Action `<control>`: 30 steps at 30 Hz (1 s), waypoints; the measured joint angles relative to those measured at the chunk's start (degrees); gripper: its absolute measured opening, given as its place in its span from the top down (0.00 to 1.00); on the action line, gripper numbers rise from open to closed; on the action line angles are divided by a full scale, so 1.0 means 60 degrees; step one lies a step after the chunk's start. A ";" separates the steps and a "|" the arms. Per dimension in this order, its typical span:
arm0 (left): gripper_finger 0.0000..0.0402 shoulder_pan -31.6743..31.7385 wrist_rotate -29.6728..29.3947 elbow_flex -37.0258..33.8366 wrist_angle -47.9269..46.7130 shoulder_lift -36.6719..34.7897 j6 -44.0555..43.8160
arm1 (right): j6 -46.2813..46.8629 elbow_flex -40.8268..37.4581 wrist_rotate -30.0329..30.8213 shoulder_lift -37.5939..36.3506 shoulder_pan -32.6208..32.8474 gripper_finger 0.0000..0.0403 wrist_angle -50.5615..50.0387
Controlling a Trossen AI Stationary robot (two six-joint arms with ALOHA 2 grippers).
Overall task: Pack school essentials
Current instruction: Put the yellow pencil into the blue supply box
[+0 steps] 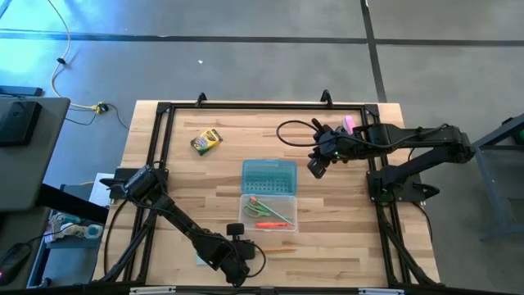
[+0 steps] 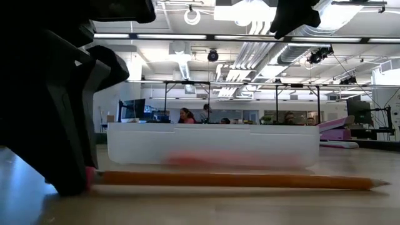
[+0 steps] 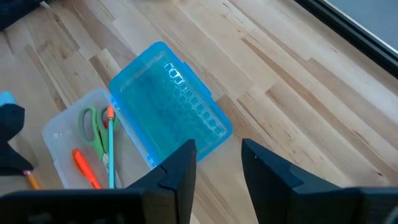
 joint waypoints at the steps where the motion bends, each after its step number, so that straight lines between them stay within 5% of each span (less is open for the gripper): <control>1: 0.96 0.0029 -0.0038 -0.0026 -0.0137 -0.0126 0.0005 | -0.0006 0.0000 -0.0003 0.0000 0.0000 0.71 0.0001; 16: 0.96 0.1566 -0.0600 -0.0005 -0.2756 -0.2349 0.0427 | -0.0227 0.0000 -0.0010 -0.0011 0.0000 0.71 -0.0018; 23: 0.95 0.2738 0.1983 0.0028 -0.2759 -0.2236 0.0794 | -0.0191 0.0004 -0.0010 -0.0011 0.0000 0.71 -0.0073; 30: 0.95 0.3263 0.2183 0.0028 -0.2747 -0.2226 0.0716 | -0.0191 0.0007 -0.0011 -0.0011 0.0000 0.71 -0.0076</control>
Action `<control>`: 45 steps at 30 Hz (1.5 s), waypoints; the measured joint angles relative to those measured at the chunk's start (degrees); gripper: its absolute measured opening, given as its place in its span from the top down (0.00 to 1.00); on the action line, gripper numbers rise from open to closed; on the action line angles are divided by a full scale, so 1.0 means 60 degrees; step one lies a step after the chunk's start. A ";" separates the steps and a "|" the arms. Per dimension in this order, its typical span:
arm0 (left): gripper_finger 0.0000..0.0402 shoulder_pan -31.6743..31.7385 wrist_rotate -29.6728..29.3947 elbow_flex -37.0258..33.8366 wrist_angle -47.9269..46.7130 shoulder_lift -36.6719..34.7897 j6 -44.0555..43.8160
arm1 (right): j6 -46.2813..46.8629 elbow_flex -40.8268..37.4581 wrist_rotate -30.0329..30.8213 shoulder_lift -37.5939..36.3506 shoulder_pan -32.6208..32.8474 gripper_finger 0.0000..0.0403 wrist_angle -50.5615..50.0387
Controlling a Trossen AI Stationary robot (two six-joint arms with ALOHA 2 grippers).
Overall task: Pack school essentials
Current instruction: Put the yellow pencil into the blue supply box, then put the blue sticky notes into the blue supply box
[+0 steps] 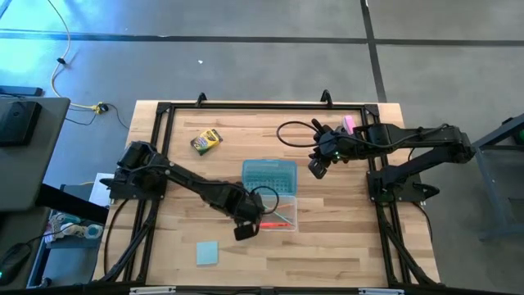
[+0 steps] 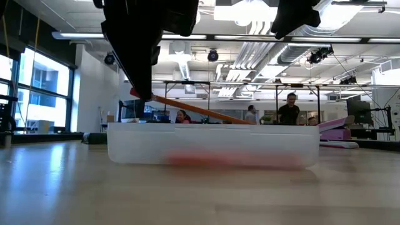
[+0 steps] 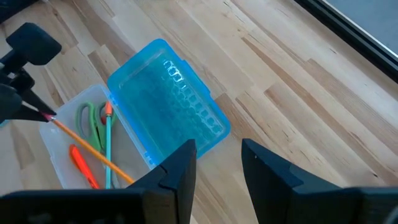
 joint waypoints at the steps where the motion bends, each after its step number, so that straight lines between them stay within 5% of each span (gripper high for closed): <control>1: 0.95 0.0072 0.0126 0.0003 0.0004 -0.0002 0.0036 | 0.0000 0.0000 -0.0002 0.0000 0.0000 0.71 -0.0004; 9: 0.94 0.0618 0.0503 0.0002 0.0015 -0.0002 0.0036 | -0.0003 0.0000 0.0001 0.0000 0.0000 0.71 -0.0044; 28: 0.66 0.0704 0.2018 0.0004 0.0238 -0.0131 -0.0035 | 0.0156 0.0000 -0.0225 -0.0290 0.0042 0.71 -0.0389; 45: 0.70 -0.1617 0.1605 0.0012 -0.0087 -0.1295 -0.2110 | 0.0010 0.0000 -0.0222 -0.1846 0.0069 0.71 -0.0431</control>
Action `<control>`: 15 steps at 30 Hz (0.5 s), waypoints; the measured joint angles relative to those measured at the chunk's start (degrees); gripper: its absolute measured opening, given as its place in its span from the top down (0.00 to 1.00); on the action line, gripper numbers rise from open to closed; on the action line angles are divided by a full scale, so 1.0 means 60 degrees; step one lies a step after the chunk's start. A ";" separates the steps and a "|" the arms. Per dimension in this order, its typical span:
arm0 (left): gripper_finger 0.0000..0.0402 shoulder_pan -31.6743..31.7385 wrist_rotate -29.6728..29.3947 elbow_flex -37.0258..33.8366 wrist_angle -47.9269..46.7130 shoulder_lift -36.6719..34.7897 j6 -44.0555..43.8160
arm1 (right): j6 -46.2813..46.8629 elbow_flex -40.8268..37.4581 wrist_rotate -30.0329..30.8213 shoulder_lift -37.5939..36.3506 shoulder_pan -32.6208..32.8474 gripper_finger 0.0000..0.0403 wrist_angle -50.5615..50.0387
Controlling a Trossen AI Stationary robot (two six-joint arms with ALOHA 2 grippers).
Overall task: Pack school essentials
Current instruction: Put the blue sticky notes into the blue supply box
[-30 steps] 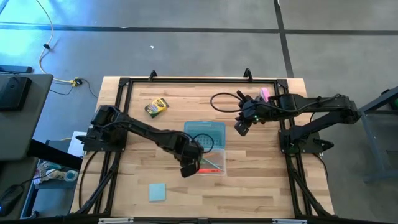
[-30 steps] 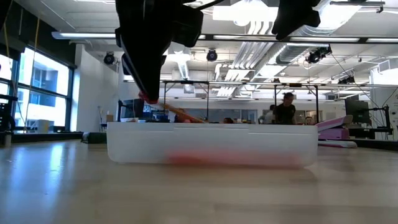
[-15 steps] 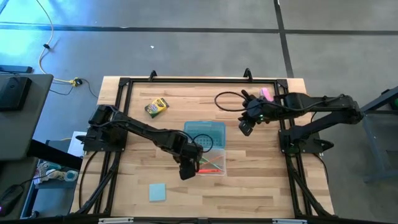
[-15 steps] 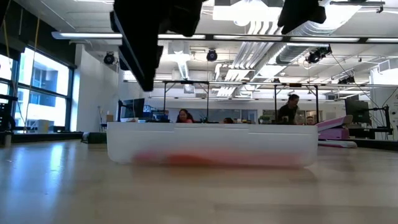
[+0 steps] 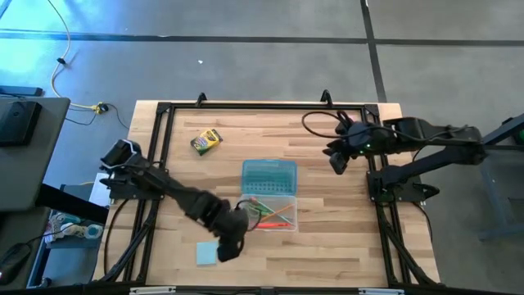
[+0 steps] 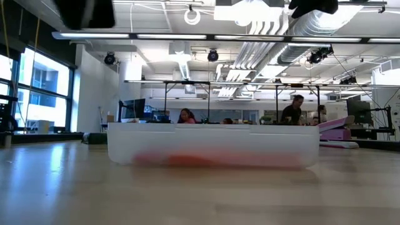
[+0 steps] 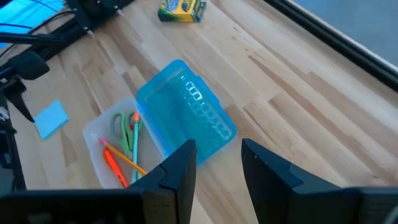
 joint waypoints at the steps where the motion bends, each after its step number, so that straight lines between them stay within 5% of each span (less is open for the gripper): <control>1: 0.70 -0.0210 -0.0002 -0.0001 -0.0066 0.0000 -0.0126 | -0.0133 0.0000 -0.0002 -0.0049 0.0000 0.71 -0.0001; 15: 0.55 -0.1968 0.0343 -0.0001 -0.1016 0.0033 -0.2780 | -0.3068 0.0000 0.0002 -0.0125 0.0000 0.71 0.0008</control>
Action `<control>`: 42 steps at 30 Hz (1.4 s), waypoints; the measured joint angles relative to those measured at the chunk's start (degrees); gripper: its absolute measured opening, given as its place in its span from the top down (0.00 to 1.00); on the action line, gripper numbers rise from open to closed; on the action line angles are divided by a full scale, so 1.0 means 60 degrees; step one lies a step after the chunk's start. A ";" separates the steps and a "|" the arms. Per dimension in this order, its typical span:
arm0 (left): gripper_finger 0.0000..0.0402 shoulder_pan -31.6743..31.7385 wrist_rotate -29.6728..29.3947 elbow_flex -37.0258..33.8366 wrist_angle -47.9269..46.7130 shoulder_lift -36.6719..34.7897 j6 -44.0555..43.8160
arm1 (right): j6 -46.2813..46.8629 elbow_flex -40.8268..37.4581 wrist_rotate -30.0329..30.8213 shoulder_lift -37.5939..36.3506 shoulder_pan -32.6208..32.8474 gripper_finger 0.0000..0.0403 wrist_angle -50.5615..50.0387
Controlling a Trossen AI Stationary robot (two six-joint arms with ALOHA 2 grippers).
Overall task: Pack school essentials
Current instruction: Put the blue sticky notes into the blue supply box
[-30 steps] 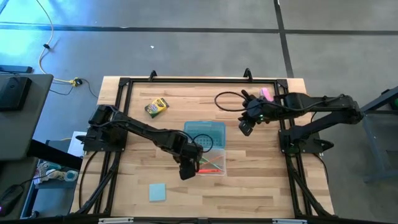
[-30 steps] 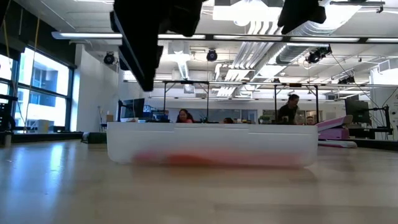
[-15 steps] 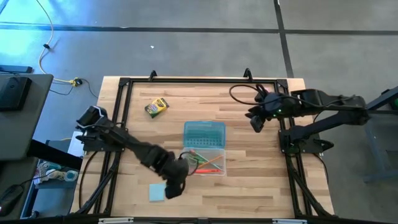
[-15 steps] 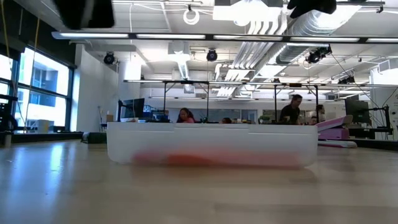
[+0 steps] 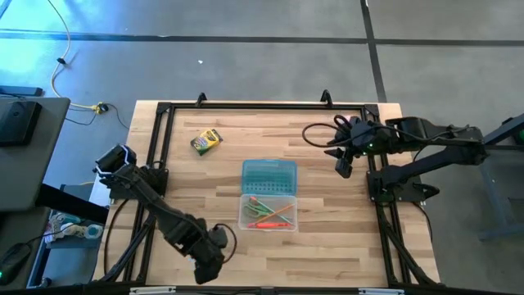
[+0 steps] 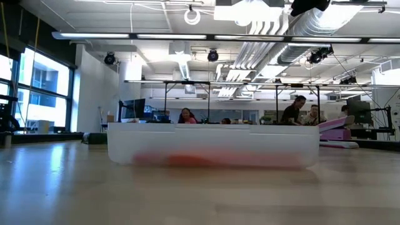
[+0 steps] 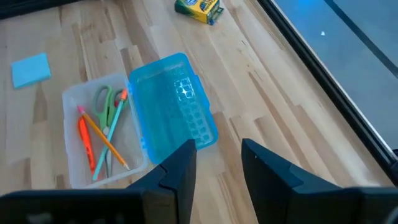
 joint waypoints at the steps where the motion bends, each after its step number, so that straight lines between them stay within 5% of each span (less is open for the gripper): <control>1: 0.53 -0.0057 0.0052 0.0000 0.0010 0.0000 -0.0114 | -0.0020 0.0000 -0.0001 0.0006 0.0000 0.71 0.0000; 12: 0.37 -0.0861 -0.0303 0.0000 -0.0201 0.0007 -0.0244 | 0.0045 0.0000 -0.0104 0.0004 0.0000 0.71 0.0004; 22: 0.36 -0.1272 -0.1439 0.0000 -0.0740 0.0015 0.0986 | 0.0045 0.0000 -0.0106 0.0004 0.0000 0.71 0.0004; 33: 0.37 -0.0849 -0.2399 0.0000 -0.0591 0.0015 0.0774 | 0.0045 0.0000 -0.0106 0.0004 0.0000 0.71 0.0007; 42: 0.37 -0.0510 -0.2342 0.0000 -0.0570 0.0015 0.0569 | 0.0045 0.0000 -0.0106 0.0004 0.0000 0.71 0.0007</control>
